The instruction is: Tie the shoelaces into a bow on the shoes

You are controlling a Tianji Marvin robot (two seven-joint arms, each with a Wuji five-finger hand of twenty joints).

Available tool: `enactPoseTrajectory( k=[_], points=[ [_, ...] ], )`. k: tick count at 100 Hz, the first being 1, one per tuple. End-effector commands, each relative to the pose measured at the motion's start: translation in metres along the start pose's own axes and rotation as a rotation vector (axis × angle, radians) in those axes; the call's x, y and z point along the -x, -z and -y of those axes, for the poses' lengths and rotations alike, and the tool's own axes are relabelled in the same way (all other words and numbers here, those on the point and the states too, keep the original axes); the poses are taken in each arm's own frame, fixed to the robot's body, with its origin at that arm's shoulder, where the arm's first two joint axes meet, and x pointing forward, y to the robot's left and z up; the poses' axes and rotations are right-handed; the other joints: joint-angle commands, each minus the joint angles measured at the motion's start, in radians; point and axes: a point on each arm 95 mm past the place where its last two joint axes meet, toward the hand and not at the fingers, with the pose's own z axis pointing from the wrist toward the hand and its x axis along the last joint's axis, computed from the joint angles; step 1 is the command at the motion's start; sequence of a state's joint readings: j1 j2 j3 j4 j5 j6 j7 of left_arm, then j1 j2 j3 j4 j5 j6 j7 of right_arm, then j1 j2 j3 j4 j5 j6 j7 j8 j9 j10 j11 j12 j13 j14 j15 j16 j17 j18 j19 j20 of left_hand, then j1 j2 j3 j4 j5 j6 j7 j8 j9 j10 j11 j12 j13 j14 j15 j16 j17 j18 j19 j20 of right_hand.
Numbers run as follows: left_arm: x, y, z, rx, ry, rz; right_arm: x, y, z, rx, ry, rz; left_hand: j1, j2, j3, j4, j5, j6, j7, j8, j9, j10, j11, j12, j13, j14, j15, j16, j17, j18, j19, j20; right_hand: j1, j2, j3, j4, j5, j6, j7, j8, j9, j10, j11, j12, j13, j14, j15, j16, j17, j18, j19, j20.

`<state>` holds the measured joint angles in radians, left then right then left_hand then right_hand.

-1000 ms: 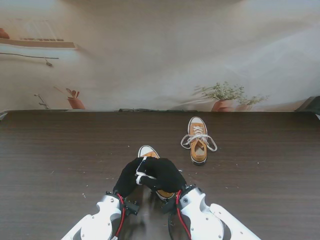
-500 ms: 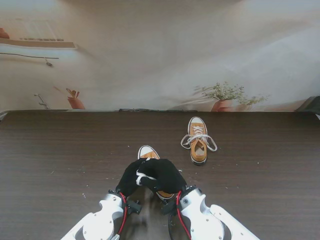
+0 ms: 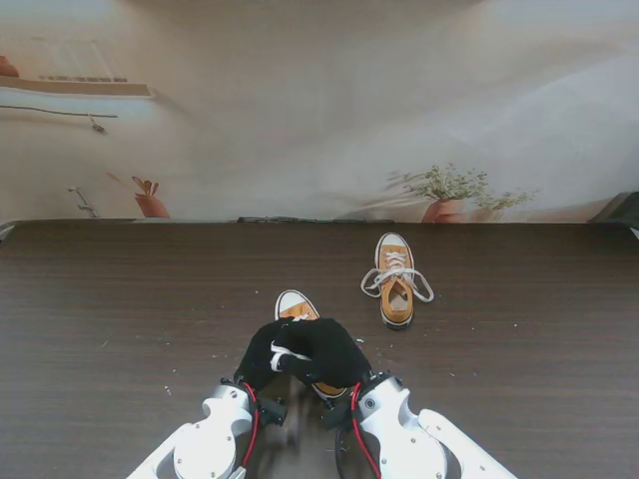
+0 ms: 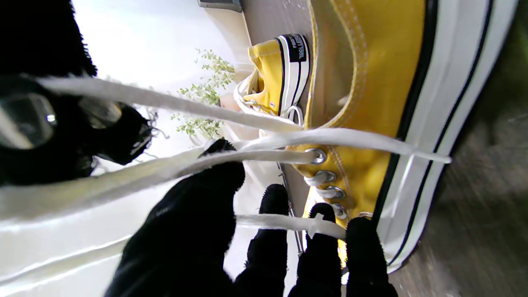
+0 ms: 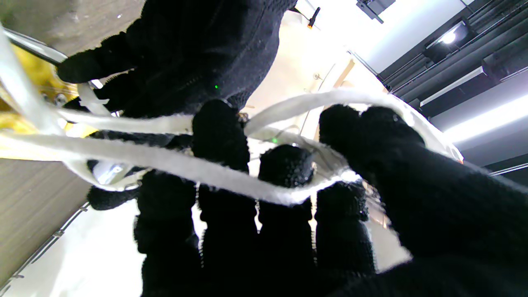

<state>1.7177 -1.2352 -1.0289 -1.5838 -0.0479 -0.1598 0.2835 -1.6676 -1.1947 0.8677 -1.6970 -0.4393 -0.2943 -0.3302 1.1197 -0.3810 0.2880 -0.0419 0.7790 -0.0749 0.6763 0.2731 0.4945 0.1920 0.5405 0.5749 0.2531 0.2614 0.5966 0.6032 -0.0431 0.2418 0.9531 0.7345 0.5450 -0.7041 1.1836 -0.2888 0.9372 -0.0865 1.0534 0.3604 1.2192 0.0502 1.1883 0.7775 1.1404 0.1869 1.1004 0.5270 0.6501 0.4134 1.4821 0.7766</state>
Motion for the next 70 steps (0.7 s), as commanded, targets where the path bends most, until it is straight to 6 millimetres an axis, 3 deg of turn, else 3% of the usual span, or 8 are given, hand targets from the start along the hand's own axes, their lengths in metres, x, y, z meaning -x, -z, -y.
enactPoseTrajectory(
  k=[1,24,41,52,56,70],
  points=[
    [-0.002,0.000,-0.006,0.016,-0.004,0.002,-0.002,0.001,0.002,-0.016,-0.003,-0.007,0.029,-0.010,-0.013,0.011,0.027,0.035,0.049,0.022,0.024,-0.014,0.031,0.031,0.033,0.021,0.023,0.010,0.021,0.099,0.019,-0.025,0.048,-0.007,0.009,-0.009,0.016,-0.065,0.015,-0.008,0.009,-0.004,0.002,0.004,0.022,0.006,0.008,-0.008,0.012,0.013,0.005,-0.003],
    [-0.003,-0.002,-0.008,-0.010,-0.002,0.006,-0.003,0.001,0.003,-0.019,-0.008,-0.010,-0.023,0.002,0.009,-0.010,-0.042,0.023,0.274,0.107,0.019,0.003,0.040,0.032,0.030,0.028,0.030,0.000,0.018,0.106,0.051,-0.056,0.047,-0.008,0.011,-0.009,0.017,-0.064,0.015,-0.009,0.013,-0.006,0.002,0.003,0.030,-0.003,0.020,-0.004,0.020,0.014,0.014,0.000],
    [-0.003,0.000,-0.006,-0.010,0.022,-0.003,-0.004,0.002,0.003,-0.015,-0.009,-0.012,0.030,0.076,-0.091,0.004,-0.109,0.100,0.287,0.259,-0.015,-0.001,0.036,0.035,0.002,0.024,0.007,-0.003,-0.004,0.099,0.025,-0.059,0.045,-0.006,0.010,-0.009,0.016,-0.064,0.015,-0.009,0.012,-0.005,0.002,0.003,0.022,0.001,0.012,-0.007,0.017,0.013,0.013,-0.001],
    [-0.002,0.003,-0.003,-0.015,0.041,-0.008,-0.003,0.003,0.003,-0.013,-0.014,-0.011,0.049,0.116,-0.130,0.006,-0.163,0.147,0.317,0.302,-0.036,-0.003,0.043,0.044,-0.010,0.022,-0.001,-0.002,-0.014,0.095,0.016,-0.057,0.044,-0.004,0.009,-0.010,0.016,-0.064,0.015,-0.008,0.012,-0.005,0.001,0.002,0.021,0.003,0.010,-0.008,0.015,0.013,0.011,-0.002],
    [-0.001,0.004,-0.001,-0.023,0.052,-0.009,-0.003,0.003,0.003,-0.012,-0.015,-0.010,0.074,0.134,-0.180,0.019,-0.177,0.159,0.327,0.311,-0.043,0.000,0.048,0.053,-0.011,0.021,-0.004,0.002,-0.018,0.095,0.009,-0.050,0.043,-0.004,0.008,-0.010,0.015,-0.065,0.014,-0.009,0.012,-0.005,0.001,0.002,0.020,0.003,0.009,-0.008,0.014,0.013,0.010,-0.002],
    [0.001,0.009,0.006,-0.039,0.073,-0.013,-0.003,0.004,0.003,-0.013,-0.020,-0.009,0.080,0.160,-0.200,0.019,-0.210,0.172,0.347,0.339,-0.063,-0.001,0.056,0.066,-0.024,0.012,-0.012,0.001,-0.027,0.087,-0.003,-0.046,0.044,-0.003,0.008,-0.010,0.015,-0.067,0.014,-0.009,0.010,-0.005,0.000,0.002,0.019,0.002,0.007,-0.009,0.012,0.014,0.008,-0.003]
  ],
)
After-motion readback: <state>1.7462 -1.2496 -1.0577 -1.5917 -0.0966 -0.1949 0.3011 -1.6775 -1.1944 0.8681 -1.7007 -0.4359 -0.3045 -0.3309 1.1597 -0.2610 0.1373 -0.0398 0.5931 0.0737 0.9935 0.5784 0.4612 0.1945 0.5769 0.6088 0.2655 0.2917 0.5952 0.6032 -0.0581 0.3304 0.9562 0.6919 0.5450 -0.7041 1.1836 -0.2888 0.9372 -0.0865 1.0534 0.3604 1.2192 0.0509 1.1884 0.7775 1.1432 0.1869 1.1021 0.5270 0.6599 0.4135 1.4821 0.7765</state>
